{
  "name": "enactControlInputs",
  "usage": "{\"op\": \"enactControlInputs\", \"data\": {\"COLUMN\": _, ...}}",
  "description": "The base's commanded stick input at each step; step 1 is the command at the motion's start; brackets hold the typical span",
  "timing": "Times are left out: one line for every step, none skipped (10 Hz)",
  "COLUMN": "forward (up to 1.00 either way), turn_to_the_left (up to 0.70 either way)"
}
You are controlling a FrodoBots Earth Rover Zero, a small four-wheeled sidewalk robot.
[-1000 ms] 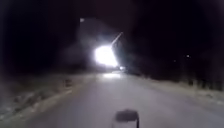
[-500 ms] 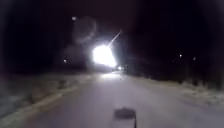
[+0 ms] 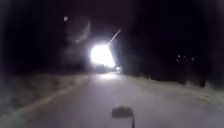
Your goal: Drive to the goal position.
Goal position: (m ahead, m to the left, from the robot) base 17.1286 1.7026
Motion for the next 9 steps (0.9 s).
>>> {"op": "enactControlInputs", "data": {"forward": 1.00, "turn_to_the_left": 0.40}}
{"op": "enactControlInputs", "data": {"forward": 1.00, "turn_to_the_left": 0.40}}
{"op": "enactControlInputs", "data": {"forward": 1.00, "turn_to_the_left": 0.40}}
{"op": "enactControlInputs", "data": {"forward": 1.00, "turn_to_the_left": 0.40}}
{"op": "enactControlInputs", "data": {"forward": 1.00, "turn_to_the_left": 0.40}}
{"op": "enactControlInputs", "data": {"forward": 1.00, "turn_to_the_left": 0.40}}
{"op": "enactControlInputs", "data": {"forward": 1.00, "turn_to_the_left": 0.40}}
{"op": "enactControlInputs", "data": {"forward": 1.00, "turn_to_the_left": 0.40}}
{"op": "enactControlInputs", "data": {"forward": 1.00, "turn_to_the_left": 0.33}}
